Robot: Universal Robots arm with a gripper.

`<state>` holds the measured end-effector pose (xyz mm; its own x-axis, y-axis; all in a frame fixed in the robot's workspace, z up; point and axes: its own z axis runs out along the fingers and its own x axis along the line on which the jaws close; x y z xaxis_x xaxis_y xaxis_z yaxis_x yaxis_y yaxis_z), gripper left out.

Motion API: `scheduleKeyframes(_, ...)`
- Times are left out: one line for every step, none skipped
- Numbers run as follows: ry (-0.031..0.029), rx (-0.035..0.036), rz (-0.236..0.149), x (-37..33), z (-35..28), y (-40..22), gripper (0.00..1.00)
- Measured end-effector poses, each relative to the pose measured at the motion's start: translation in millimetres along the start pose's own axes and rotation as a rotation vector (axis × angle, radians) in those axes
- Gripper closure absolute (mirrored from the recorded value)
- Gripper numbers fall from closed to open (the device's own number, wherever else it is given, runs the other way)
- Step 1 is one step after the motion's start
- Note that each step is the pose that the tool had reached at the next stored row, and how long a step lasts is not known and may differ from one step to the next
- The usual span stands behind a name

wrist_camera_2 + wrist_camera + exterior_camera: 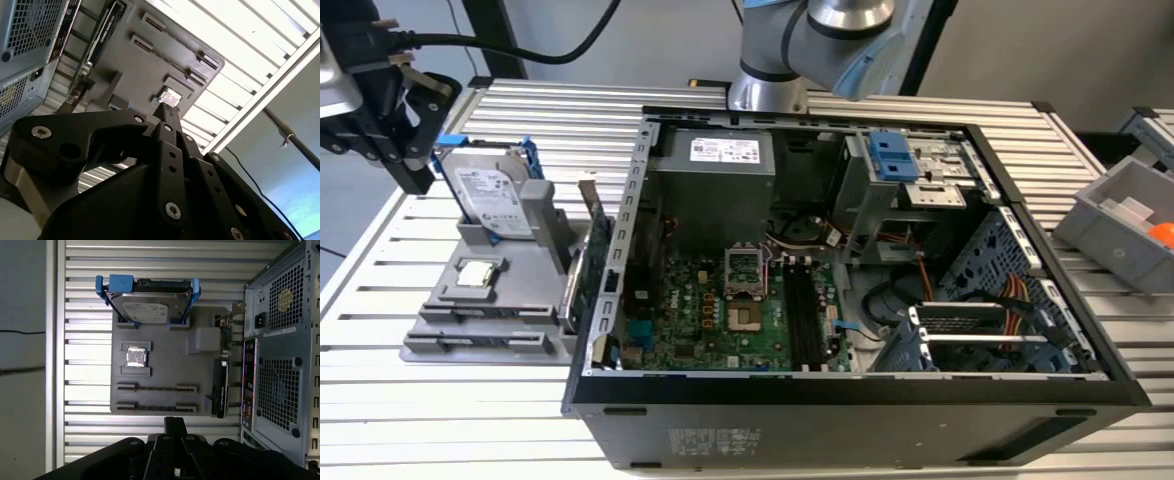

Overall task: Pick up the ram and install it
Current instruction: 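Reach for the ram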

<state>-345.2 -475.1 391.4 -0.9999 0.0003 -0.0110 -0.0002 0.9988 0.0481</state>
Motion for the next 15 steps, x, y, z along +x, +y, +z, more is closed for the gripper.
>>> scheduleKeyframes(0.0001, -0.0001, -0.002, 0.0, 0.0, 0.0, 1.00)
scheduleKeyframes(0.0003, -0.0001, -0.004, 0.0, 0.0, 0.0, 1.00)
scheduleKeyframes(0.0003, -0.0001, -0.006, 0.0, 0.0, 0.0, 1.00)
scheduleKeyframes(0.0004, -0.0001, -0.008, -0.1, 0.0, -0.1, 1.00)
scheduleKeyframes(0.0004, -0.0002, -0.010, -0.1, 0.1, -0.1, 1.00)
scheduleKeyframes(0.0005, -0.0002, -0.012, -0.1, 0.0, 0.0, 1.00)
scheduleKeyframes(0.0006, -0.0002, -0.014, -0.1, 0.1, 0.0, 1.00)
scheduleKeyframes(0.0008, -0.0002, -0.016, -0.1, 0.0, 0.0, 1.00)
scheduleKeyframes(0.0008, -0.0003, -0.017, -0.1, 0.0, 0.0, 1.00)
scheduleKeyframes(0.0010, -0.0003, -0.020, -0.1, 0.0, 0.0, 1.00)
scheduleKeyframes(0.0011, -0.0003, -0.023, 0.0, 0.0, 0.0, 1.00)
scheduleKeyframes(0.0012, -0.0003, -0.024, -0.1, 0.0, 0.0, 1.00)
scheduleKeyframes(0.0012, -0.0003, -0.026, -0.1, 0.0, 0.0, 1.00)
scheduleKeyframes(0.0014, -0.0003, -0.029, -0.1, 0.0, 0.0, 1.00)
scheduleKeyframes(0.0015, -0.0004, -0.031, 0.0, 0.0, 0.0, 1.00)
